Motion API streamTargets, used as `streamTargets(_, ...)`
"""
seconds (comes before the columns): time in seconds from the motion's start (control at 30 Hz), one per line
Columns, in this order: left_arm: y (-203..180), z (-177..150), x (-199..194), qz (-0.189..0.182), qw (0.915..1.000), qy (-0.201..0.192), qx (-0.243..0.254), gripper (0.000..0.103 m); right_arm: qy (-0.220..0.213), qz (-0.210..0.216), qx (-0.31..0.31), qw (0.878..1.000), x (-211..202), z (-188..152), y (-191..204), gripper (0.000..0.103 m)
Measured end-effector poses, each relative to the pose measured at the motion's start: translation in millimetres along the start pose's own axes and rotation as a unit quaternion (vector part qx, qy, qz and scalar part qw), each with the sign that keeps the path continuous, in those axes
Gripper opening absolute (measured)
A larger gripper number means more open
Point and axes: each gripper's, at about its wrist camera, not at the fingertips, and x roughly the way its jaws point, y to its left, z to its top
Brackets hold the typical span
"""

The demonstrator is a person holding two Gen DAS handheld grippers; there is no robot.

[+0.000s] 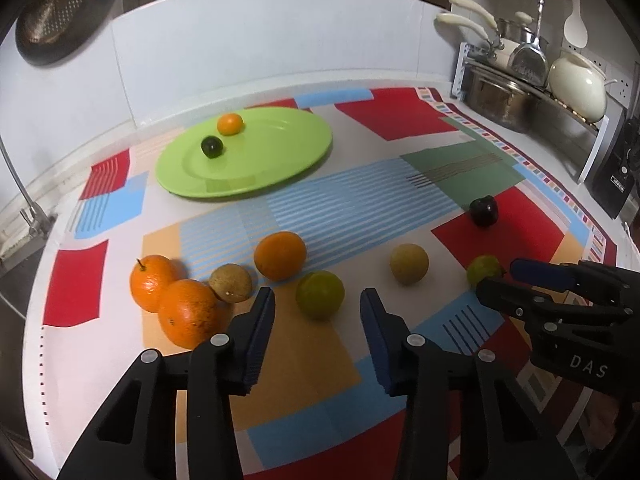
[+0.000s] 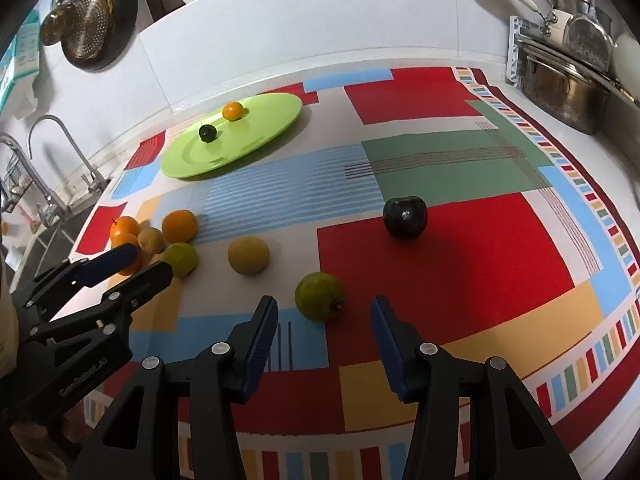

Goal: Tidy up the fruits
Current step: 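Close the left tool on a green lime while the right tool grasps another green fruit, then lift and carry both green fruits in the left and right tools toward the green plate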

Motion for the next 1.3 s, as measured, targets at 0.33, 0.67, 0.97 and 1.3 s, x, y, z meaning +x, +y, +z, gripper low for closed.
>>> streamTargets(0.33, 1, 2, 14, -0.007, 0.9998, 0.014, -0.007, 0.038, 0.005, 0.003, -0.004, 1.0, 12, 2, 2, 0.045)
streamTargets(0.67, 0, 4, 22, -0.012, 0.9997, 0.02, -0.003, 0.03, 0.007, 0.005, -0.013, 1.0, 15, 3, 4, 0.03)
streamTargets(0.97, -3, 5, 14, -0.019, 0.9997, 0.016, 0.002, 0.029, -0.001, 0.012, -0.021, 1.0, 9, 4, 8, 0.03)
streamTargets(1.3, -3, 9, -15, -0.014, 0.9998, -0.01, 0.006, 0.029, -0.024, 0.023, -0.037, 0.999, -9, 8, 14, 0.03)
